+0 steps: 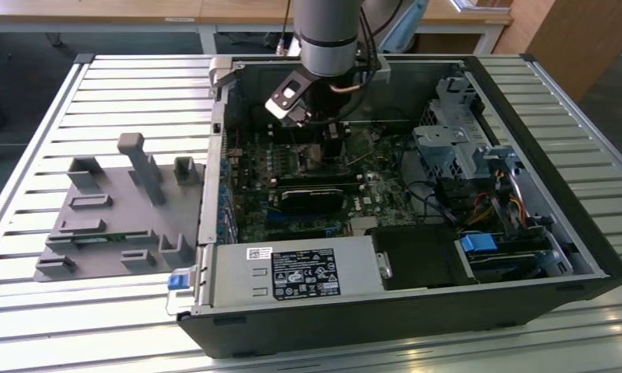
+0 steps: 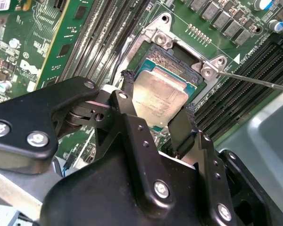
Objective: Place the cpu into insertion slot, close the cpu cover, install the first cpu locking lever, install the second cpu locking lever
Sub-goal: 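Place the cpu into insertion slot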
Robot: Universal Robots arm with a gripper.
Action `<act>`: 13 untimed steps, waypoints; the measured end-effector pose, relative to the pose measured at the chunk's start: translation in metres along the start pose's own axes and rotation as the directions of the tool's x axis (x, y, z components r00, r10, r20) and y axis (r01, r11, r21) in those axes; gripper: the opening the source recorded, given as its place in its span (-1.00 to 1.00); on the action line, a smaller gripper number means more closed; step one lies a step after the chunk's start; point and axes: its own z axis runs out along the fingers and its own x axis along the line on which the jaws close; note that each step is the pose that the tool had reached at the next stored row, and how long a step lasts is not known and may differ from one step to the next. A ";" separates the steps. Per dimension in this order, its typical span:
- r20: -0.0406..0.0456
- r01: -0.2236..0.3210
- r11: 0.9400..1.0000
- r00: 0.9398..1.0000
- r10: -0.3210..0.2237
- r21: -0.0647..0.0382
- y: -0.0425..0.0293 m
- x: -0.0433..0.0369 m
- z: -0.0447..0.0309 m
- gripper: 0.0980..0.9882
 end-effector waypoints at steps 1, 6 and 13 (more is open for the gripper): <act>0.000 -0.005 1.000 1.000 0.005 0.000 -0.0003 0.0001 0.0009 0.00; 0.001 -0.012 1.000 1.000 0.012 0.001 -0.0011 0.0002 0.0037 0.00; 0.001 -0.012 1.000 1.000 0.012 0.001 -0.0027 0.0004 0.0070 0.00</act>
